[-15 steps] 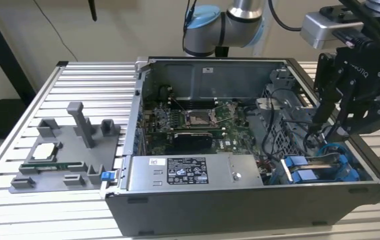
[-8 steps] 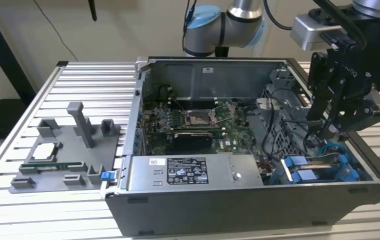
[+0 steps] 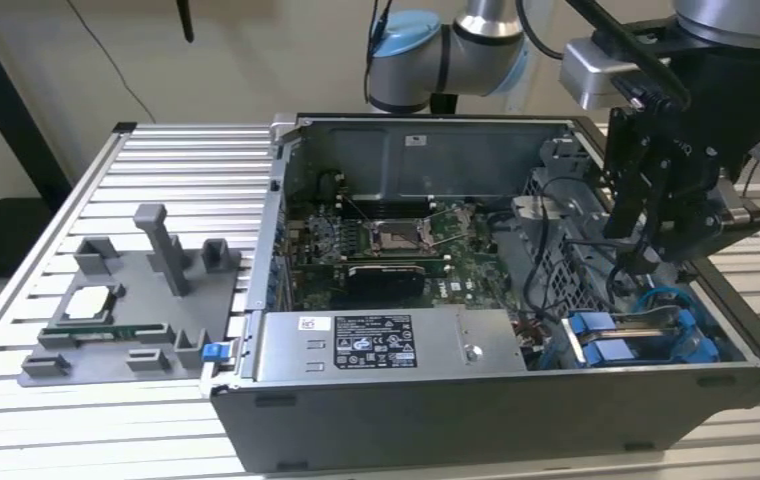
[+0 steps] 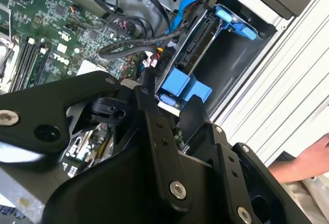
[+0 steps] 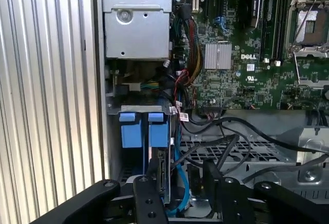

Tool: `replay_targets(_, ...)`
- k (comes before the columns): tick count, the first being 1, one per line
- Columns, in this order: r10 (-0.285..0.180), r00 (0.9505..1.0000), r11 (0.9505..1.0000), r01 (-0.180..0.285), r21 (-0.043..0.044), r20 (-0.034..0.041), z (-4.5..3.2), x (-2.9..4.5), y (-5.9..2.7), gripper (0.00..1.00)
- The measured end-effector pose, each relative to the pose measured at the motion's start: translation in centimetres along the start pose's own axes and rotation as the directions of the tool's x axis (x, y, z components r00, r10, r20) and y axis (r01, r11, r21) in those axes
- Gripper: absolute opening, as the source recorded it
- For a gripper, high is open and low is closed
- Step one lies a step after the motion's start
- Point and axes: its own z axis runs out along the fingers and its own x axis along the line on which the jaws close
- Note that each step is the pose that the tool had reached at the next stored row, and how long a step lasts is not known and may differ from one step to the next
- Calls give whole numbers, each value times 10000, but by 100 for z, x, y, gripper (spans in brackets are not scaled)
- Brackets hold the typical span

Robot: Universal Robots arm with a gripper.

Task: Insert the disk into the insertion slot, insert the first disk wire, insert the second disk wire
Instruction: 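Insert the disk into the insertion slot, then insert the first disk wire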

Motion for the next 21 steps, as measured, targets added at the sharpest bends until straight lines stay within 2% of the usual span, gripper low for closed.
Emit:
replay_targets(3, -2, 10000, 9997, 1, 235, 44, 19, -10, 13, 100)
replay_targets(11, -6, 9998, 9975, -9, 703, 212, 61, -27, 29, 100)
replay_targets(15, -15, 9996, 9962, -9, 873, 274, 99, -31, 42, 100)
replay_targets(21, -29, 9995, 9937, -7, 1121, 319, 153, -39, 73, 100)
